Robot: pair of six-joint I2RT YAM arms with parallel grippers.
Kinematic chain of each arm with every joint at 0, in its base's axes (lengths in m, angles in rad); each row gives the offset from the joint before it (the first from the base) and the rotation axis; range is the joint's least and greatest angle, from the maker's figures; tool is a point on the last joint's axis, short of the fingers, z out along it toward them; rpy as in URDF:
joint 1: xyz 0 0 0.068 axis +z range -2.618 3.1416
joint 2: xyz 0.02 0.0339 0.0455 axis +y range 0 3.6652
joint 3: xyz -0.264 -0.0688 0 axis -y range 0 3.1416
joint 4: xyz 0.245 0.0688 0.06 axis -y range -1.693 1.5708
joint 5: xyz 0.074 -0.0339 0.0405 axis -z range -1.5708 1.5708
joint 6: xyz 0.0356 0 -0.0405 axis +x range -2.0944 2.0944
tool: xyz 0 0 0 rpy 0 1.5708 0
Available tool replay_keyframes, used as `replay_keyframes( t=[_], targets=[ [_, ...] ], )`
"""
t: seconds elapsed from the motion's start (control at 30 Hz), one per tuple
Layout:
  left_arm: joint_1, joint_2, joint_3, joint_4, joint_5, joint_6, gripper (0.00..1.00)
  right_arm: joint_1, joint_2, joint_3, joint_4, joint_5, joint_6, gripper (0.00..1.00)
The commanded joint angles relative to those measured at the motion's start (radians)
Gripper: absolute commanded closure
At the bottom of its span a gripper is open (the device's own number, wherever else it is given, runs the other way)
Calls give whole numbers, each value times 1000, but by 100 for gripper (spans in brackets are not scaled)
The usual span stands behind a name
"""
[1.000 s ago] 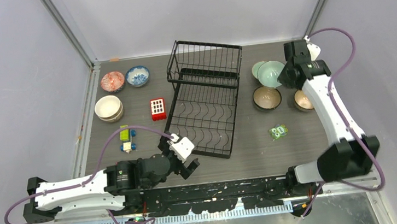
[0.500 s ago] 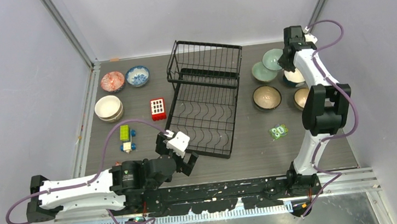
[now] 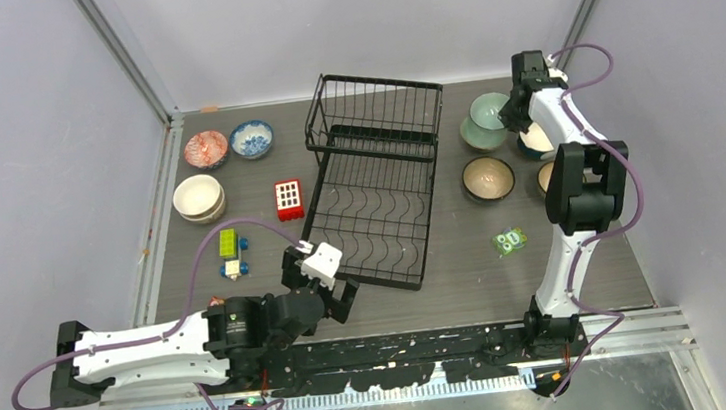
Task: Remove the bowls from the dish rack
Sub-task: Place the bowl with the bowl.
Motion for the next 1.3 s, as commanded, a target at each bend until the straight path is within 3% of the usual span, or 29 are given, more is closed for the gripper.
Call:
replay_keyframes(
  t=[0.0,0.57,1.27],
  targets=[
    [-3,11,-6,25,-15,-51,0,3,-16,35,65,-25,34,99],
    [-3,28,-29,41,-1,-100,0,25,40,27,32,-41,19,93],
    [-3,48,-13,26,7,-104,0,26,-27,23,-11,5,-19,39]
  ],
)
